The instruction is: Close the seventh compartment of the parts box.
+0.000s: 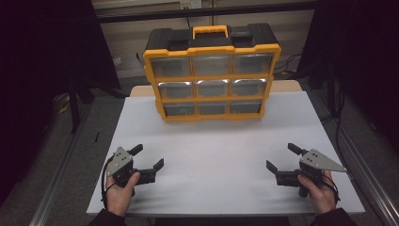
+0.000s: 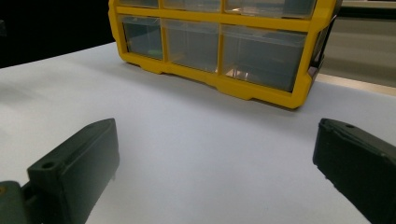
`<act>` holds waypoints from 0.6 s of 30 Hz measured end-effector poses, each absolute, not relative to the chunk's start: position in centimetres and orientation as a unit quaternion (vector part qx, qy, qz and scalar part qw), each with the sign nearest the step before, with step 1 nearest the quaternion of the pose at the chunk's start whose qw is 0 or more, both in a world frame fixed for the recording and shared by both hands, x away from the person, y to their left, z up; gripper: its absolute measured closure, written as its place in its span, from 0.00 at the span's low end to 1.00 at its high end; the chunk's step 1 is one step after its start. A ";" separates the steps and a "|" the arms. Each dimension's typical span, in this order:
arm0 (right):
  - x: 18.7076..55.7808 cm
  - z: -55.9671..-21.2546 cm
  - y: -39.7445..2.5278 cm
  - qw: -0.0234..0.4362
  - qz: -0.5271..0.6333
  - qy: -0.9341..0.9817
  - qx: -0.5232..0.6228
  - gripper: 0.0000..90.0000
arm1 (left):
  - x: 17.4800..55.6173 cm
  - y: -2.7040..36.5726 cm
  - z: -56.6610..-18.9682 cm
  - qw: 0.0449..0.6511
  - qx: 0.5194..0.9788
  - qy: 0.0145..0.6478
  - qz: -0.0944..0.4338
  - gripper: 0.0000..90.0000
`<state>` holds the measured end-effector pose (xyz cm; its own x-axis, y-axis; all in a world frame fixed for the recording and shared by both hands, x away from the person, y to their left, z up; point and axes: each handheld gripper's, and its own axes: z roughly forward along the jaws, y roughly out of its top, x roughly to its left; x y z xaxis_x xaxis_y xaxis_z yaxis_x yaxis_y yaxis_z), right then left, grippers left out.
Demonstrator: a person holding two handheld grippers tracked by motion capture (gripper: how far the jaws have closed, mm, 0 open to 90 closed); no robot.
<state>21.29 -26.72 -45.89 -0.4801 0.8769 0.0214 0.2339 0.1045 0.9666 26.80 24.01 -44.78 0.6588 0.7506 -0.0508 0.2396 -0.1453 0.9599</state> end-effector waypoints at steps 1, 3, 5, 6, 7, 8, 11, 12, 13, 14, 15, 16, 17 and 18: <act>21.3 -45.9 -26.7 0.304 0.529 0.679 0.409 0.00 | 26.7 24.0 -44.8 0.555 0.722 0.343 0.230 0.03; 21.2 -45.9 -26.7 0.303 0.529 0.679 0.409 0.00 | 26.4 24.1 -44.8 0.551 0.726 0.340 0.231 0.03; 21.3 -45.9 -26.8 0.303 0.530 0.678 0.410 0.00 | 26.2 24.1 -44.9 0.550 0.726 0.344 0.226 0.03; 21.3 -45.9 -26.8 0.303 0.530 0.678 0.410 0.00 | 26.1 24.2 -44.9 0.543 0.733 0.340 0.230 0.03; 21.3 -45.9 -26.8 0.303 0.530 0.678 0.410 0.00 | 26.0 24.2 -44.9 0.542 0.733 0.340 0.231 0.03; 21.3 -45.9 -26.8 0.303 0.530 0.678 0.409 0.00 | 26.0 24.3 -44.9 0.542 0.735 0.338 0.229 0.03; 21.3 -45.9 -26.8 0.303 0.529 0.678 0.410 0.00 | 25.8 24.2 -44.9 0.541 0.736 0.336 0.230 0.03; 21.3 -45.9 -26.8 0.305 0.529 0.678 0.409 0.00 | 25.7 24.3 -44.9 0.544 0.734 0.336 0.229 0.03; 21.3 -45.9 -26.8 0.305 0.529 0.678 0.410 0.00 | 25.6 24.3 -44.9 0.543 0.734 0.337 0.229 0.03; 21.4 -45.9 -26.9 0.305 0.529 0.678 0.410 0.00 | 25.6 24.4 -44.9 0.548 0.732 0.339 0.223 0.03; 21.4 -45.9 -26.9 0.305 0.528 0.679 0.410 0.00 | 25.7 24.4 -44.9 0.552 0.729 0.342 0.218 0.03; 21.4 -45.9 -26.9 0.304 0.528 0.679 0.410 0.00 | 25.7 24.5 -44.9 0.547 0.729 0.345 0.225 0.03; 21.4 -45.9 -26.9 0.304 0.528 0.679 0.410 0.00 | 25.7 24.7 -44.9 0.555 0.725 0.347 0.214 0.03; 21.4 -45.9 -26.9 0.304 0.527 0.679 0.410 0.00 | 25.9 24.8 -44.9 0.564 0.718 0.353 0.202 0.03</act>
